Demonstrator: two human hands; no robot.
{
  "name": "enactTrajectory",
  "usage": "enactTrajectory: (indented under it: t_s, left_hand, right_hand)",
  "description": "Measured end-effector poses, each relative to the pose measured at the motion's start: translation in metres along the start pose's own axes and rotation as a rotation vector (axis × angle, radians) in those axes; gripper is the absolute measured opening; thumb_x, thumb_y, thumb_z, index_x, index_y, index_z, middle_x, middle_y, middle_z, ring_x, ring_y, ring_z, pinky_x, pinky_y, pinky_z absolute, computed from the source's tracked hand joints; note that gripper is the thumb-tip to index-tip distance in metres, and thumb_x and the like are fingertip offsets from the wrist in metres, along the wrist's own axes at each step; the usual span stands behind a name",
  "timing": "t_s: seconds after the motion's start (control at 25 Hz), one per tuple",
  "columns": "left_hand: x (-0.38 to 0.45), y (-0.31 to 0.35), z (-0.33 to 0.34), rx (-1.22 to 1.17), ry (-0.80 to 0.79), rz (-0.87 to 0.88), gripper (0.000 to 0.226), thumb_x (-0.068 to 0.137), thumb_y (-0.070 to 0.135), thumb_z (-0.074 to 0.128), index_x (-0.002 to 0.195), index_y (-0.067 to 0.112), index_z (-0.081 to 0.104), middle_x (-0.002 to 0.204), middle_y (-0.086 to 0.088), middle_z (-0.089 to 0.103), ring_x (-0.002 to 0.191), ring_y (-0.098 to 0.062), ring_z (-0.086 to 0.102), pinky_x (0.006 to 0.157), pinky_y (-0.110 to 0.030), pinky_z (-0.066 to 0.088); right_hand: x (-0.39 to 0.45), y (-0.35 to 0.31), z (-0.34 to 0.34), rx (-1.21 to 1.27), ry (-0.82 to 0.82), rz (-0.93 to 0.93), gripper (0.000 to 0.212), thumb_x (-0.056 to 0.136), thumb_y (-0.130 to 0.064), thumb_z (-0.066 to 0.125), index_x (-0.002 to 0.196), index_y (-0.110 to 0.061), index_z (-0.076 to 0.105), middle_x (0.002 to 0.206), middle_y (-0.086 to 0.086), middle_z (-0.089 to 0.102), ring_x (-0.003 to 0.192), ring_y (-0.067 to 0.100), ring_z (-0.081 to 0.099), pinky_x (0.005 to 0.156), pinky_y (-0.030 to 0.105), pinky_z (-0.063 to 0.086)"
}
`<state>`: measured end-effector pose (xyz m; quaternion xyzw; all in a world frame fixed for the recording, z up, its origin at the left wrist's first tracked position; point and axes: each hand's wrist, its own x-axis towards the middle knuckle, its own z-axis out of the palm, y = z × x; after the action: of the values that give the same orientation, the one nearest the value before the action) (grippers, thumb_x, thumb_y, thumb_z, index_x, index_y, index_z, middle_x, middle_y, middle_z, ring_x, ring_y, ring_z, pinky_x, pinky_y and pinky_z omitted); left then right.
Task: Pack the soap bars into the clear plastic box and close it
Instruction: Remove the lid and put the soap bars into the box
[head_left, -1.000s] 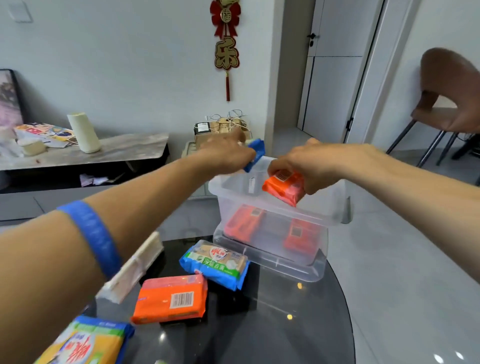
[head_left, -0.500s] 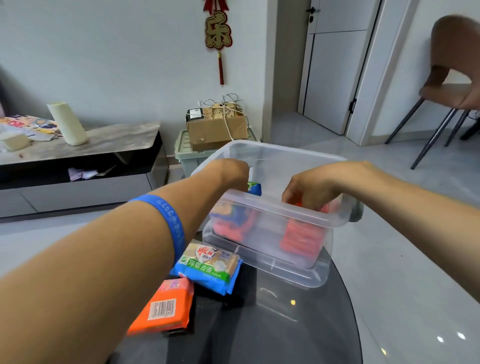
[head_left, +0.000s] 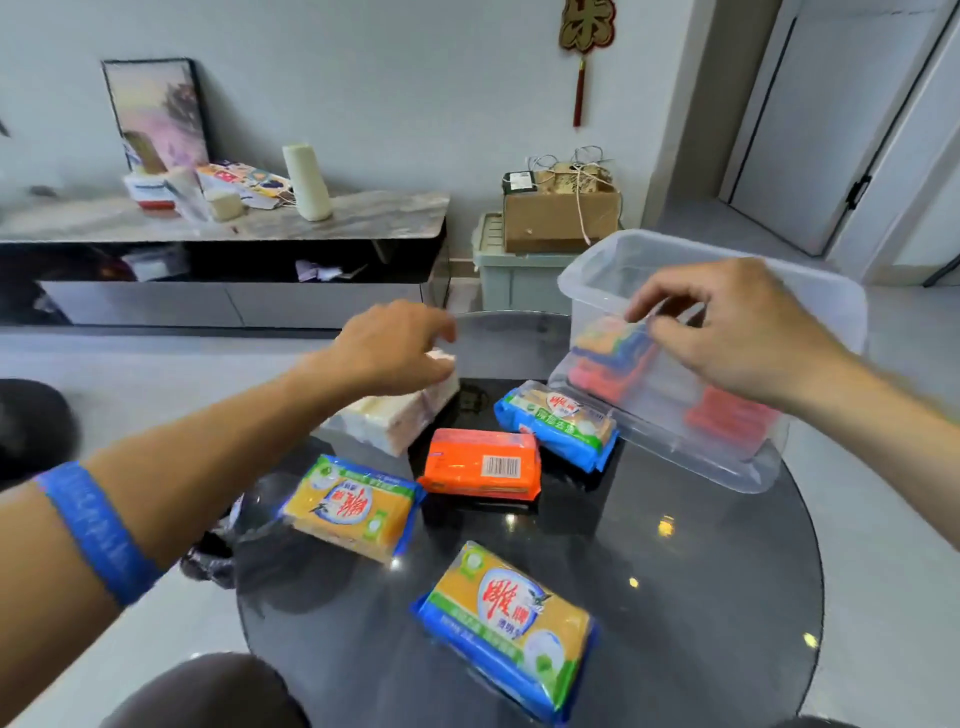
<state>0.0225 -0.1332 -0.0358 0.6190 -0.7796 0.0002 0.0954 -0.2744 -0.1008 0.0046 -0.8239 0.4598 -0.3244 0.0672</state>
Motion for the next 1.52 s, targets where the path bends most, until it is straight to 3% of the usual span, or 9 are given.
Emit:
enactTrajectory:
  t_s: [0.16,0.36,0.6,0.72,0.84,0.96,1.08,1.2,1.52]
  left_hand:
    - [-0.071,-0.043,0.020,0.054,-0.260,0.073,0.033,0.084,0.051,0.058,0.106,0.029,0.068,0.111,0.003,0.066,0.095,-0.017,0.059,0.080,-0.034,0.047]
    - [-0.116,-0.071,0.024,0.076,-0.536,0.164,0.088,0.067,0.062,0.071,0.144,0.036,0.036,0.145,0.009,0.041,0.128,-0.014,0.043,0.106,-0.033,0.037]
    - [-0.118,-0.053,0.038,0.323,-0.359,0.166,0.066,0.060,0.071,0.053,0.116,0.035,0.050,0.103,0.014,0.055,0.092,-0.010,0.054,0.083,-0.028,0.041]
    - [-0.127,-0.052,0.037,0.228,-0.345,0.082,0.057,0.053,0.075,0.050,0.093,0.035,0.052,0.085,0.016,0.057,0.072,-0.006,0.053,0.062,-0.022,0.040]
    - [-0.118,-0.043,0.016,0.001,-0.195,-0.046,0.053,0.051,0.077,0.057,0.074,0.030,0.056,0.065,0.012,0.060,0.057,-0.005,0.055,0.050,-0.022,0.040]
    - [-0.077,-0.015,-0.022,-0.216,-0.063,-0.134,0.056,0.052,0.076,0.065,0.078,0.026,0.064,0.069,0.007,0.066,0.064,-0.010,0.061,0.059,-0.032,0.050]
    - [-0.016,0.030,-0.059,-0.275,0.075,-0.121,0.058,0.054,0.072,0.067,0.071,0.017,0.065,0.067,-0.003,0.066,0.063,-0.018,0.061,0.054,-0.031,0.043]
    - [0.058,0.089,-0.080,-0.199,0.166,-0.085,0.064,0.053,0.074,0.064,0.078,0.016,0.066,0.075,-0.005,0.067,0.069,-0.023,0.062,0.054,-0.031,0.042]
    - [0.178,0.189,-0.016,0.056,0.139,0.087,0.073,0.060,0.064,0.068,0.114,0.017,0.055,0.106,-0.005,0.063,0.085,-0.026,0.051,0.065,-0.032,0.034]
  right_hand:
    - [-0.013,-0.041,0.103,-0.154,-0.418,-0.088,0.027,0.081,-0.024,0.057,0.108,-0.025,0.062,0.110,-0.002,0.068,0.102,0.021,0.058,0.085,0.042,0.048]
    - [-0.011,-0.032,0.164,-0.335,-0.613,-0.008,0.045,0.092,-0.040,0.049,0.134,-0.025,0.044,0.134,0.006,0.054,0.124,0.027,0.043,0.100,0.046,0.036]
    - [-0.028,-0.040,0.156,-0.394,-0.677,0.118,0.064,0.070,-0.061,0.064,0.116,-0.019,0.050,0.116,0.006,0.059,0.104,0.028,0.056,0.086,0.044,0.043]
    - [-0.040,-0.047,0.135,-0.366,-0.659,0.148,0.050,0.058,-0.054,0.072,0.090,-0.020,0.052,0.095,0.001,0.057,0.081,0.021,0.055,0.064,0.036,0.045]
    - [-0.042,-0.044,0.080,-0.320,-0.543,0.109,0.053,0.049,-0.056,0.068,0.089,-0.027,0.050,0.089,-0.009,0.051,0.078,0.016,0.052,0.063,0.034,0.047]
    - [-0.030,-0.026,-0.006,-0.277,-0.374,0.141,0.057,0.044,-0.060,0.061,0.095,-0.042,0.042,0.088,-0.020,0.049,0.079,0.007,0.051,0.062,0.028,0.041]
    - [-0.003,0.005,-0.082,-0.288,-0.240,0.161,0.058,0.049,-0.039,0.071,0.104,-0.033,0.051,0.096,-0.011,0.054,0.085,0.014,0.053,0.065,0.021,0.040]
    - [0.032,0.048,-0.115,-0.457,-0.354,0.131,0.062,0.057,-0.013,0.079,0.112,-0.023,0.051,0.102,-0.003,0.052,0.087,0.018,0.050,0.064,0.022,0.038]
    - [0.064,0.138,-0.075,-0.911,-0.690,-0.120,0.055,0.075,-0.012,0.069,0.120,-0.033,0.045,0.116,-0.007,0.050,0.101,0.021,0.052,0.069,0.036,0.047]
